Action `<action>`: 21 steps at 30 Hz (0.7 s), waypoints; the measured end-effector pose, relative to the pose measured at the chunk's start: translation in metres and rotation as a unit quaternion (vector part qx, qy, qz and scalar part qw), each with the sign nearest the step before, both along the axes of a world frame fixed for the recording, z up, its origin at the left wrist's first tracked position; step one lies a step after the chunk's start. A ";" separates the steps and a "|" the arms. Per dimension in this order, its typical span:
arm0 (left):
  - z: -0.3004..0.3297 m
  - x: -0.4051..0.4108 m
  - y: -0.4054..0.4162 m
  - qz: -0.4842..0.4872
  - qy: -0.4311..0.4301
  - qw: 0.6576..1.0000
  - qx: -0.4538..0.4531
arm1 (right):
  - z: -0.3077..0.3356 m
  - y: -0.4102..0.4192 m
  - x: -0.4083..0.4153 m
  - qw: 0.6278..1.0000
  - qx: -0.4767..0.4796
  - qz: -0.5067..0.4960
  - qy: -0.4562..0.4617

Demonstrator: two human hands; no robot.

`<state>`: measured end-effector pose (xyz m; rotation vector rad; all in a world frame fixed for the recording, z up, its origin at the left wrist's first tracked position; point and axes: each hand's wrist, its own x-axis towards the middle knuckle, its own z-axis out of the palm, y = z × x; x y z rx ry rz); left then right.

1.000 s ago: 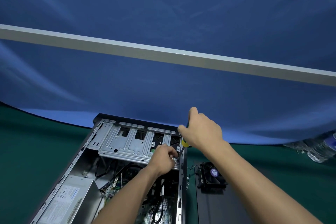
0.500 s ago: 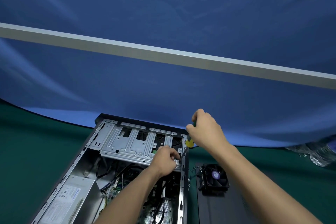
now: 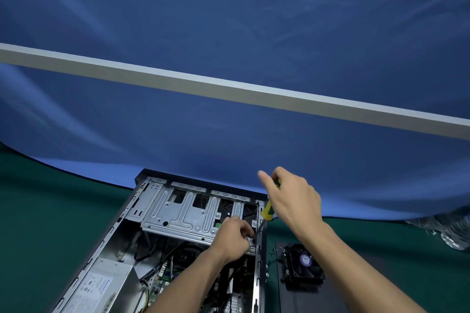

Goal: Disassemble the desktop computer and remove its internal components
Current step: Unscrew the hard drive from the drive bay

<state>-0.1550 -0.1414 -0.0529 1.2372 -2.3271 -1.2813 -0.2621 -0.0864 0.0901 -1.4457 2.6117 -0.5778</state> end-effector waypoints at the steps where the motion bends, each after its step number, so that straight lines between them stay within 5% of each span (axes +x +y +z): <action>1: 0.000 0.000 0.000 -0.001 0.001 1.000 -0.004 | -0.002 0.001 -0.001 1.000 -0.009 0.010 0.004; 21: -0.006 -0.002 -0.001 0.010 0.018 0.998 -0.058 | -0.009 0.009 -0.012 0.998 -0.048 0.044 -0.005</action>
